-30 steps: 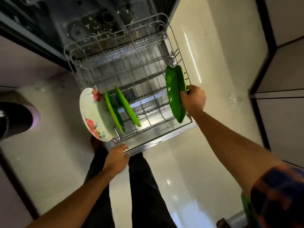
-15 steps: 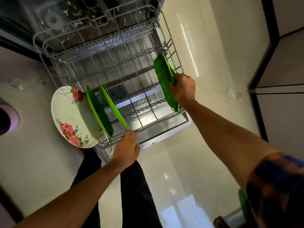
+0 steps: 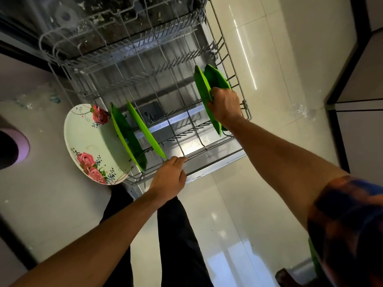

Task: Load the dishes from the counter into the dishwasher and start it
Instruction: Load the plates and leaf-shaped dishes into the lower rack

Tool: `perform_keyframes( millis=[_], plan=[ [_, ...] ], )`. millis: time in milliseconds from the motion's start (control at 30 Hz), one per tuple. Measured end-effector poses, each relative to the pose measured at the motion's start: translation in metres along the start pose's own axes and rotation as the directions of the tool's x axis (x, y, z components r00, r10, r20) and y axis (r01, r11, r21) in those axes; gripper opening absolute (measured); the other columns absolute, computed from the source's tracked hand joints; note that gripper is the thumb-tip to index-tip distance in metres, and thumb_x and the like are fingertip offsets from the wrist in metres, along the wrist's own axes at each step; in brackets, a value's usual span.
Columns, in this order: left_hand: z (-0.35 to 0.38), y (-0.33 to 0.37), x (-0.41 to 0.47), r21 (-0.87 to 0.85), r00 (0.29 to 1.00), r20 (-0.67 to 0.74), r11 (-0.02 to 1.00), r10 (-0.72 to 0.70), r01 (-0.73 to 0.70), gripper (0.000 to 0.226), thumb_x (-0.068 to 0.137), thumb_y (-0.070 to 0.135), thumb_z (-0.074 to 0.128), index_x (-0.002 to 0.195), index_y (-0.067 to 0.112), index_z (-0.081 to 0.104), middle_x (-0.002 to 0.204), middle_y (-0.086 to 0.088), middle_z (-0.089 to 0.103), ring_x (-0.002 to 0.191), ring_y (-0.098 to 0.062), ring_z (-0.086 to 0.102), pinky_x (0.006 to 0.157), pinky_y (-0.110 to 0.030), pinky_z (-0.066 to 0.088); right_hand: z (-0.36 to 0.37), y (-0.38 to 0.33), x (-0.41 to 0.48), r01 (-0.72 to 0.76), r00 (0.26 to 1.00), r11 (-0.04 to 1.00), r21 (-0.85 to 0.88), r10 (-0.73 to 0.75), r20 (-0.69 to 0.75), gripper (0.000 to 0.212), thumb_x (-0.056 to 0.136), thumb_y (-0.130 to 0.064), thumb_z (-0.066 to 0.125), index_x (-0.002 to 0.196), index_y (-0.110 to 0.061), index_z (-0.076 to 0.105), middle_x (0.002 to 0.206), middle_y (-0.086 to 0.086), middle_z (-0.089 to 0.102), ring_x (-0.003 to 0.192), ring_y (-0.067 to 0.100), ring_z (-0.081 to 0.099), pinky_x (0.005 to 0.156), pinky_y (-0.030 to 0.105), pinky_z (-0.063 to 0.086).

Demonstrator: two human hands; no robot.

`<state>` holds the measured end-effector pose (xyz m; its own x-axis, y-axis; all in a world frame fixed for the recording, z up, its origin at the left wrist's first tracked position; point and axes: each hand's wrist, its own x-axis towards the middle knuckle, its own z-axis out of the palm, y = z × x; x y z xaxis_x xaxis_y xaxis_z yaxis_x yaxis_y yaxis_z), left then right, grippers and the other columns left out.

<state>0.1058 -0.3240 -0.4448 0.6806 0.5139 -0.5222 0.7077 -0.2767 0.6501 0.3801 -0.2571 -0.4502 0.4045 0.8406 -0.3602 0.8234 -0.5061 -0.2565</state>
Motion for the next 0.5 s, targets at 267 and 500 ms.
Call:
perform_keyframes(
  millis=[267, 500],
  plan=[
    [-0.009, 0.002, 0.009, 0.006, 1.000, 0.026, 1.000, -0.016, 0.016, 0.034, 0.095, 0.013, 0.053, 0.129, 0.014, 0.060, 0.114, -0.007, 0.066, 0.100, -0.025, 0.064, 0.085, -0.041, 0.055, 0.009, 0.006, -0.013, -0.108, 0.994, 0.993, 0.046, 0.108, -0.002, 0.020, 0.100, -0.018, 0.059, 0.115, -0.005, 0.055, 0.090, 0.009, 0.065, 0.073, 0.026, 0.060, 0.071, 0.040, 0.057],
    [-0.015, 0.000, 0.015, 0.050, 0.998, 0.065, 0.998, -0.027, 0.024, 0.029, 0.097, 0.011, 0.051, 0.124, 0.017, 0.061, 0.107, -0.006, 0.068, 0.094, -0.028, 0.066, 0.079, -0.043, 0.057, 0.018, 0.014, -0.033, -0.183, 0.983, 0.977, 0.112, 0.178, 0.054, 0.036, 0.097, -0.012, 0.063, 0.128, -0.006, 0.045, 0.098, 0.012, 0.066, 0.075, 0.021, 0.056, 0.069, 0.034, 0.055]
  ],
)
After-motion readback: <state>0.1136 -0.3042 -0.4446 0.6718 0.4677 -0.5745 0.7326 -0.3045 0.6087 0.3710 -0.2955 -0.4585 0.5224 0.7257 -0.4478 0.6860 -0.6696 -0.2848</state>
